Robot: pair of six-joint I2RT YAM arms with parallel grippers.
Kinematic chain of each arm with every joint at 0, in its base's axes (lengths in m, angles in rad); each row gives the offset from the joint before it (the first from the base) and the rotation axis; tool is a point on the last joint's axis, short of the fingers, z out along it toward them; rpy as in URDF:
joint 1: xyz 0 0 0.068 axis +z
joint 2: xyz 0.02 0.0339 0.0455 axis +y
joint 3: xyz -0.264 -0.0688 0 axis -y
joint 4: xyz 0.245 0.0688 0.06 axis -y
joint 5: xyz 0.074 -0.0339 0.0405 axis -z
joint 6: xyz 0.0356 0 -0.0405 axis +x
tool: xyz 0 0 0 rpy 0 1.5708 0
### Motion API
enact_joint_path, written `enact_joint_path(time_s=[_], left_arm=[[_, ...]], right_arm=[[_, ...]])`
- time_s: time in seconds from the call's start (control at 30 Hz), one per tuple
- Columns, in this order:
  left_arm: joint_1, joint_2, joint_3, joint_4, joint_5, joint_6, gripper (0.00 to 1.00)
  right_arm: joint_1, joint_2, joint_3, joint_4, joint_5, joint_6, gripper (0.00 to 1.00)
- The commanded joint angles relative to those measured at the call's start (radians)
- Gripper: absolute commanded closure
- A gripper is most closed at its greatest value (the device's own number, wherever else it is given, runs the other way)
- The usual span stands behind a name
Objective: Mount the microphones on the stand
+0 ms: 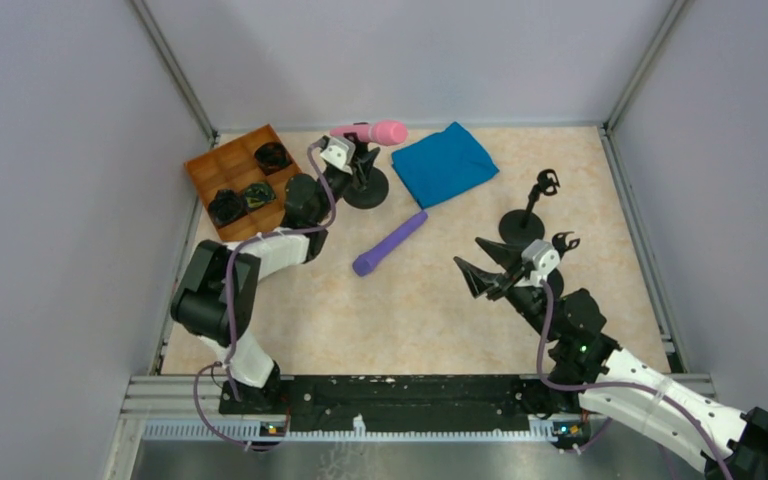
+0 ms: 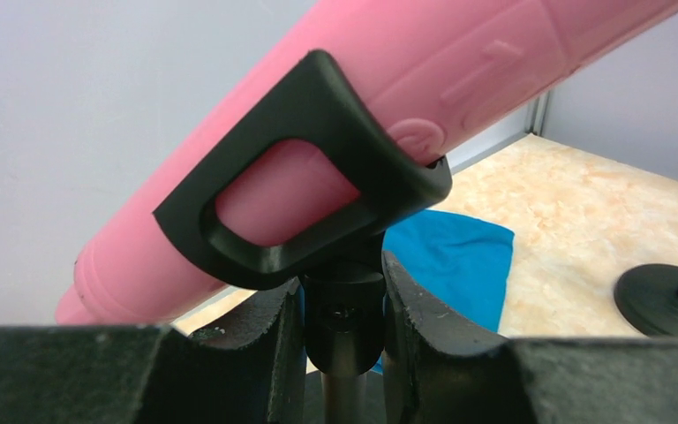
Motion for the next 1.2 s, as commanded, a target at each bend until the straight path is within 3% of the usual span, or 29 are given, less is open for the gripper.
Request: enact_joint_path(time_s=[0.0,0.57,0.9,1.03,1.17], left_arm=[[0.052,0.086,0.127,0.224,0.045,-0.103,1.00],[0.159,0.460,0.480,0.147,0.041,-0.123,1.00],[0.188,0.580,0.528,0.132,-0.014,-0.171,1.00],[0.189,0.602,0.512,0.146,-0.018,-0.163,0.91],[0.189,0.601,0.489,0.149,-0.034,-0.160,0.67]], right_arm=[[0.020,0.013,0.005,0.001,0.019,0.001,0.45],[0.020,0.005,0.015,-0.062,0.030,0.017,0.45],[0.018,0.002,0.015,-0.084,0.012,0.051,0.45],[0.017,-0.011,0.014,-0.093,0.012,0.046,0.44],[0.019,-0.024,0.008,-0.105,0.020,0.041,0.44]])
